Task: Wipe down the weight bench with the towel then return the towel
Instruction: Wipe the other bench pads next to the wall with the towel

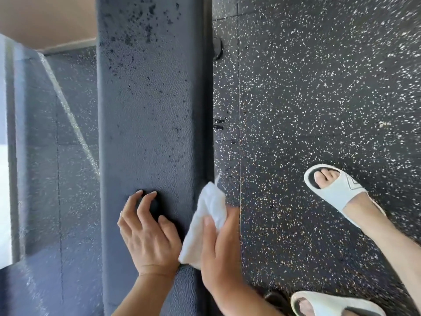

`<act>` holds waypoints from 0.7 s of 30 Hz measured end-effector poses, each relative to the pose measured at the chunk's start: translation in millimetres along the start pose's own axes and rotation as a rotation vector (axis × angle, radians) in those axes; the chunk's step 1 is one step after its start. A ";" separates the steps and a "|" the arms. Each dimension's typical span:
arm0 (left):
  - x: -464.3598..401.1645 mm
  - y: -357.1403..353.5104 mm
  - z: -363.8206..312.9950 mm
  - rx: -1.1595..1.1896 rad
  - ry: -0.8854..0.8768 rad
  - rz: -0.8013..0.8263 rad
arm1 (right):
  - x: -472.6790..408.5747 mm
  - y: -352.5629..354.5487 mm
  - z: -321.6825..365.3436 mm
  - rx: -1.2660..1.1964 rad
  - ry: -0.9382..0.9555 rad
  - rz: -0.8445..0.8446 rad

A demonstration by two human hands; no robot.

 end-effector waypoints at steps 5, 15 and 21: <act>-0.4 1.6 -1.6 0.017 -0.008 -0.020 | 80.5 10.4 -21.3 0.063 -0.094 0.010; 0.1 4.7 -2.9 0.050 0.016 0.007 | 94.4 0.7 -9.1 0.176 -0.148 -0.064; 0.2 1.5 2.9 0.028 0.037 0.038 | -15.6 -2.8 12.4 0.104 0.066 0.083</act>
Point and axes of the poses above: each hand's wrist, its own x-axis away from the middle knuckle, its own y-axis out of the back of the hand, z = x × y, the point moved 2 cm from there along -x, towards the middle knuckle, and after that the axes turned 13 degrees about -x, right-handed, at the moved point
